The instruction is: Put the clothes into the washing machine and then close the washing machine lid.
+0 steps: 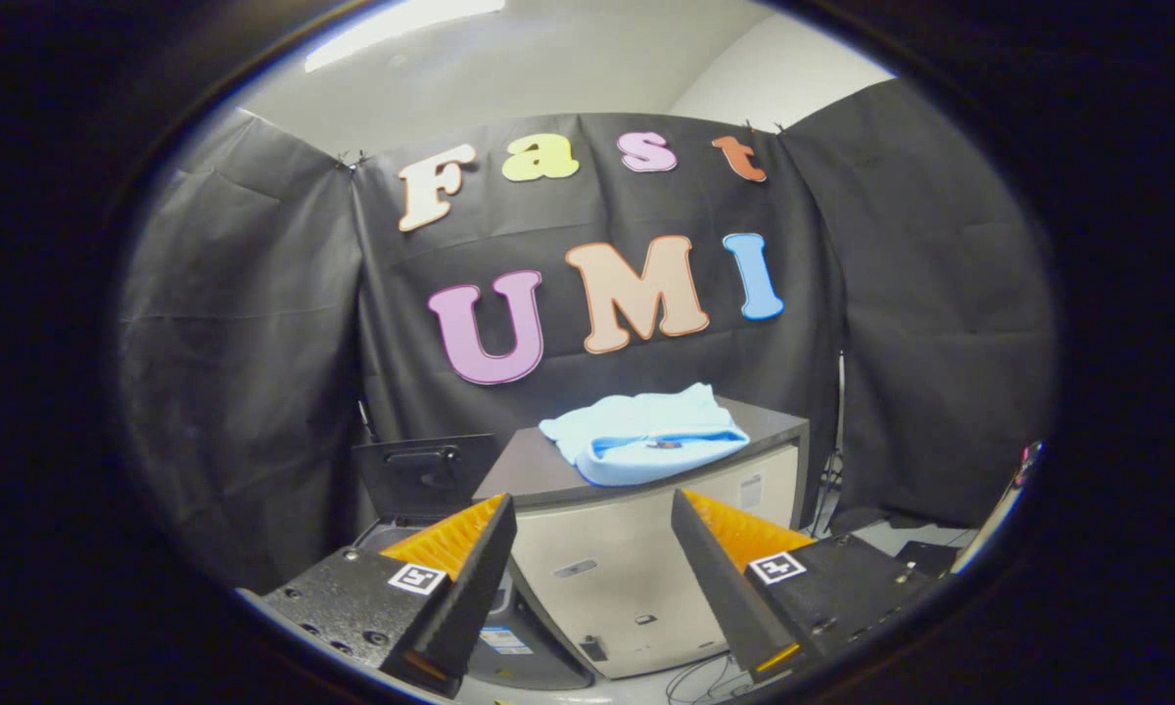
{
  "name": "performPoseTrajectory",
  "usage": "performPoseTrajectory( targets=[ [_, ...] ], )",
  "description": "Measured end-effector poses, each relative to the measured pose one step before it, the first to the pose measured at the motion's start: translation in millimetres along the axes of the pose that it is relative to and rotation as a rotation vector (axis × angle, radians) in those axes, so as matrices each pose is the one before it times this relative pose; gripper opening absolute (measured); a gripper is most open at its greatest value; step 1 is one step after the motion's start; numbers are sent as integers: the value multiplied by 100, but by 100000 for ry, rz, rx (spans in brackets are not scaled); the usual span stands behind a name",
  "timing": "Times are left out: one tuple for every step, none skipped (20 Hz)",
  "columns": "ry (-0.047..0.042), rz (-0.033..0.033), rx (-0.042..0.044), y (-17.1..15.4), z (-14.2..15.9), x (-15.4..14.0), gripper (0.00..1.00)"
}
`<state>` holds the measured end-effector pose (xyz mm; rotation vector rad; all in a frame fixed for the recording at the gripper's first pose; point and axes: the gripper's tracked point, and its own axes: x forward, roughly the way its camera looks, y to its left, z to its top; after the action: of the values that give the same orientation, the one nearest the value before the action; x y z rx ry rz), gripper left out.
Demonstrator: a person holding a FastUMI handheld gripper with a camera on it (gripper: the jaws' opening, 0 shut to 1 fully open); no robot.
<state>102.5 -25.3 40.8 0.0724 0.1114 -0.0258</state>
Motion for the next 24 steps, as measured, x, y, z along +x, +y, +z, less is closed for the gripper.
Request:
performPoseTrajectory(
  targets=[
    [434,-2348,-1824,-751,561,816,97],
    [89,-1497,-991,-529,590,853,97],
    [-153,239,-43,9,685,920,97],
    [240,-1102,1151,-105,571,936,97],
    [-892,-1530,-834,-415,502,933,97],
    [246,-1113,-2190,-317,313,1074,97],
    [824,-859,-825,34,231,1193,97],
    [516,-378,-1665,46,309,1293,97],
    [1513,261,-2747,207,65,1218,97],
    [2139,-96,-2229,15,49,1443,97],
    [3130,23,-1197,95,-257,1476,97],
    [2981,1012,-394,347,59,1448,97],
    [1680,1040,-738,363,203,1636,97],
    [1352,722,-680,53,225,1210,97],
    [2406,803,268,128,110,1480,97],
    [3348,571,-271,57,-86,1427,97],
    [3127,867,607,-16,-219,1436,97],
    [5887,1303,1280,83,-780,1361,97],
    [3487,-27,1915,-264,-264,1568,97],
    [5857,-96,1448,-275,-720,1449,97],
    [3239,-2118,1085,-641,-142,1225,97],
    [2050,-1940,2543,-561,267,1079,98],
    [2120,435,4140,222,328,732,98],
    [2052,701,4258,246,291,554,98]
  ],
)
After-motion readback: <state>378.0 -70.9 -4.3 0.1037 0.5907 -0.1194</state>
